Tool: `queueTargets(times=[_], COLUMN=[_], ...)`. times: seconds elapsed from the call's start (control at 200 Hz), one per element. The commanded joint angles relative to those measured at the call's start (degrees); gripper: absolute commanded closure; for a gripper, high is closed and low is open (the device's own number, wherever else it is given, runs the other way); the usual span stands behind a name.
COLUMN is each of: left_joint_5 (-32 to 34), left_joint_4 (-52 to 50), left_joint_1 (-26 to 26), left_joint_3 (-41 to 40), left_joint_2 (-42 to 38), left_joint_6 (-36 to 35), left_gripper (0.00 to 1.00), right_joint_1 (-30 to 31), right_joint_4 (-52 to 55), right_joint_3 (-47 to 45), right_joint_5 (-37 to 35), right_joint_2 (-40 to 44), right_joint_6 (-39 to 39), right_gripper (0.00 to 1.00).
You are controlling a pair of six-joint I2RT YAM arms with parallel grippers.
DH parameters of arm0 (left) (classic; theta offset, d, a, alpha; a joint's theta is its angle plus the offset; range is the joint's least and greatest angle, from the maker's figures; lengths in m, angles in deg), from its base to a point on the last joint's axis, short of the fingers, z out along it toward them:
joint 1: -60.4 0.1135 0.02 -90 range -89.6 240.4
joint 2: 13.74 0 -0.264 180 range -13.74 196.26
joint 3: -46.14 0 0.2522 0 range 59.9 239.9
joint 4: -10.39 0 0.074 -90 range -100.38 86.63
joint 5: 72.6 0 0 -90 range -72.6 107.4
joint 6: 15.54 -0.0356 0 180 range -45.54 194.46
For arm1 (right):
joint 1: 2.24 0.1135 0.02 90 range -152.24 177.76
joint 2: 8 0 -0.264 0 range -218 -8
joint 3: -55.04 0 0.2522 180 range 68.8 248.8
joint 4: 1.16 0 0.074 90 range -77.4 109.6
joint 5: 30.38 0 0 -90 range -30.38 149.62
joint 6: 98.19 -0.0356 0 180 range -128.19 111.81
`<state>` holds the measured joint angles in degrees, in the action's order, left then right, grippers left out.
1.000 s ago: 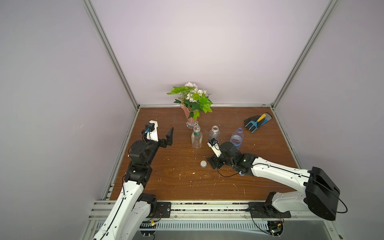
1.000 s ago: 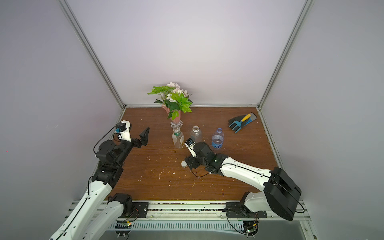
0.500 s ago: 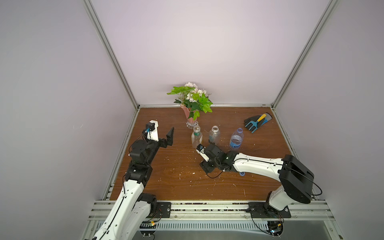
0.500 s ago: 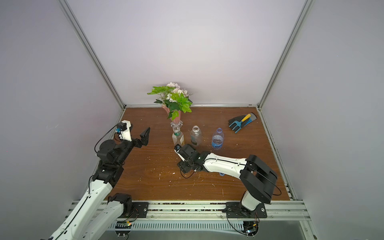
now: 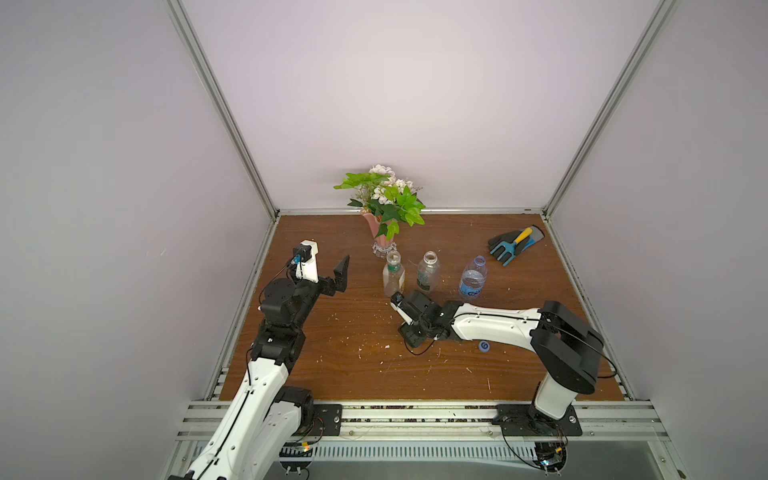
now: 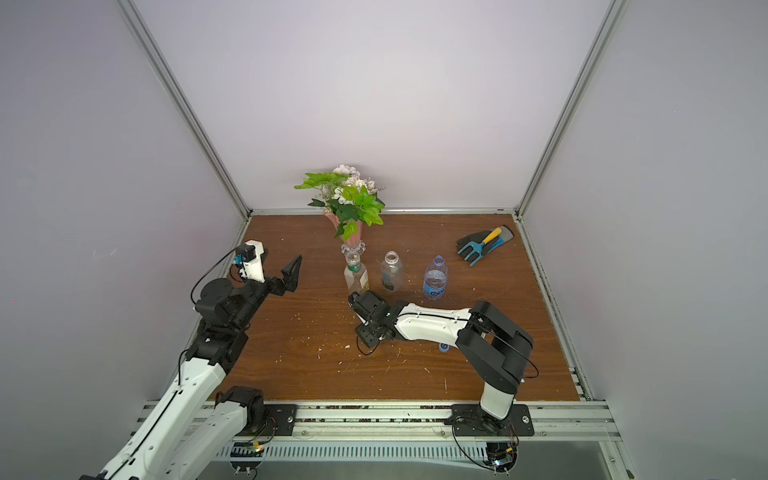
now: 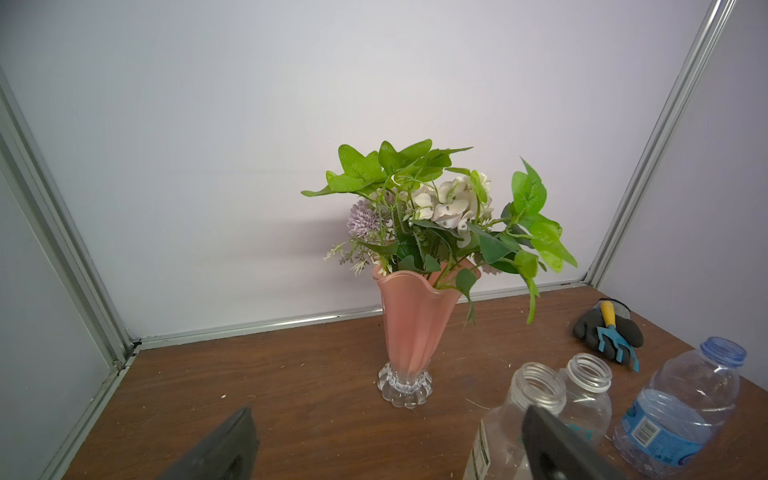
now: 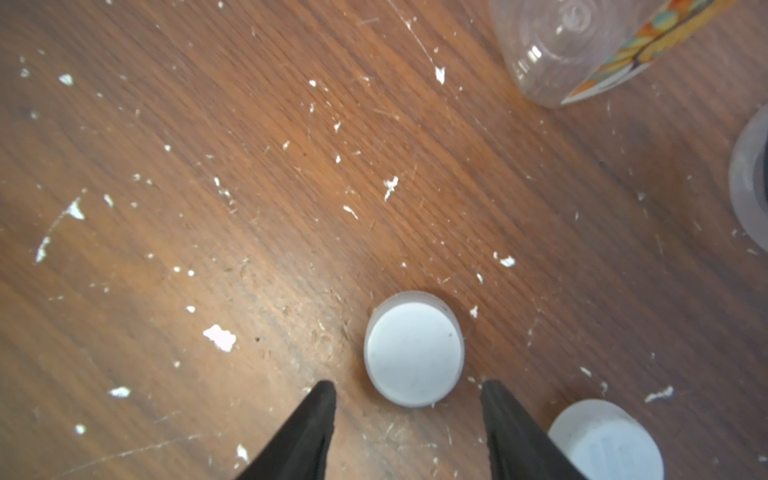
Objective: Screw on the bottle caps
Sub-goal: Pick up the bottle cap from the center of the board.
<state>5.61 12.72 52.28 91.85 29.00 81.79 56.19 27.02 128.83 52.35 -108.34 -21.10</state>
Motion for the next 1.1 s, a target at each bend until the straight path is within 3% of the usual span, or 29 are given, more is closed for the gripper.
queueTargets(times=[0.0,1.096], left_joint_5=[-1.28,-2.79], left_joint_4=[0.08,-0.98], left_joint_1=[0.66,0.72], left_joint_3=[0.31,1.36], left_joint_2=[0.14,2.46], left_joint_6=[0.50,1.10], left_gripper=[0.01,0.01], right_joint_1=[0.22,0.72], right_joint_4=[0.04,-0.22], right_joint_3=[2.10,3.34], right_joint_5=[-1.21,-5.71], right_joint_2=[-1.05,-5.13], right_joint_6=[-1.06,-2.42], right_gripper=[0.41,0.54])
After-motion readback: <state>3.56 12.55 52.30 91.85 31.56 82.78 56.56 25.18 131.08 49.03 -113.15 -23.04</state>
